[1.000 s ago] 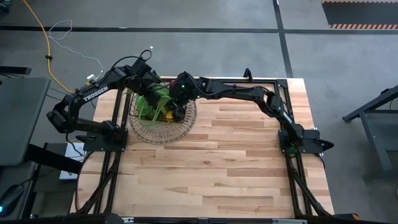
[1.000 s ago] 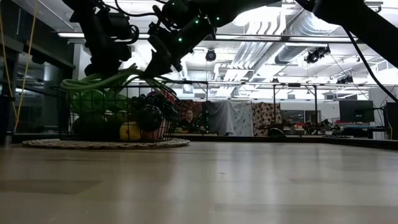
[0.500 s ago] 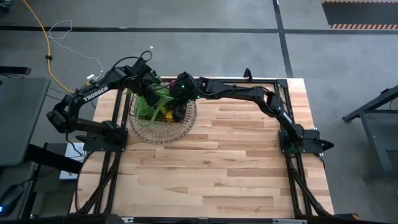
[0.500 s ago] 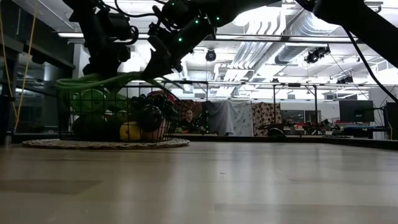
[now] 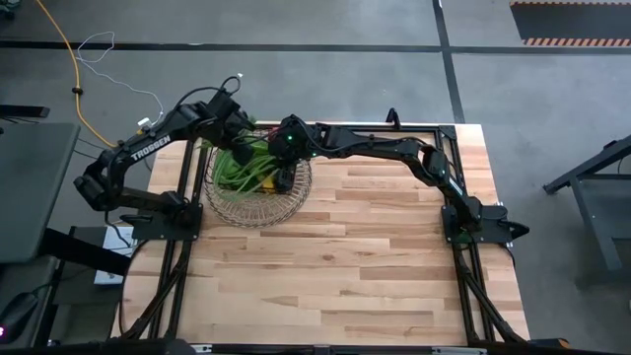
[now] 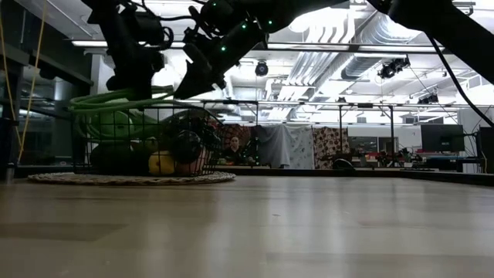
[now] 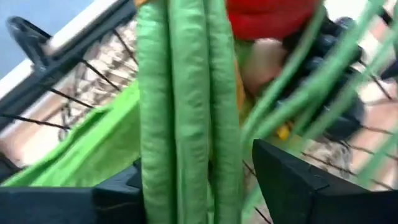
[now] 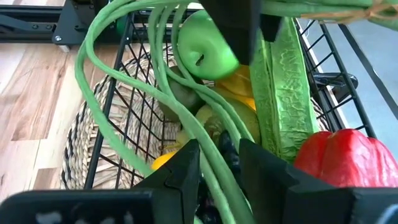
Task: Build produce basket
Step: Put the green beans into the wire basket
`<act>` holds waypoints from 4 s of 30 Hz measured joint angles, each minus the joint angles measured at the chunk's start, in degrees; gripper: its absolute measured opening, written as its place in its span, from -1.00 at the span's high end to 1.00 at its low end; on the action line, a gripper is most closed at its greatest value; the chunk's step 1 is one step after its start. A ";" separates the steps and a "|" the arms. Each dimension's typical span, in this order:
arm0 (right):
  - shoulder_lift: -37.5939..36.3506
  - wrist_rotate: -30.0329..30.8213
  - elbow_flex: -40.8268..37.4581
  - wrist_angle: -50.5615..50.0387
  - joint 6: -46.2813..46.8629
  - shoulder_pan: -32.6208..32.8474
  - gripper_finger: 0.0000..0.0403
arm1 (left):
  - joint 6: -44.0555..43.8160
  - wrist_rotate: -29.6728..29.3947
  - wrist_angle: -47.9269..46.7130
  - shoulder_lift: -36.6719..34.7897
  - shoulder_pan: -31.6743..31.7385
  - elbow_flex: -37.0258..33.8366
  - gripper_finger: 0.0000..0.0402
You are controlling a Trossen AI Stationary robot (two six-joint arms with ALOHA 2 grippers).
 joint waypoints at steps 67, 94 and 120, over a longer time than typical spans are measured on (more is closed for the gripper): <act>-0.70 5.03 13.12 -36.86 -9.87 4.04 -0.13 | -2.84 -1.57 3.72 -11.24 -6.23 10.03 -0.29; -16.83 16.12 -2.58 -50.10 2.14 9.43 -0.12 | -30.77 -25.00 28.90 -37.14 -58.63 -26.05 -0.21; -58.88 23.84 -75.92 27.36 14.44 15.52 -0.12 | -77.76 -47.09 7.05 -3.19 -91.22 -26.01 -0.16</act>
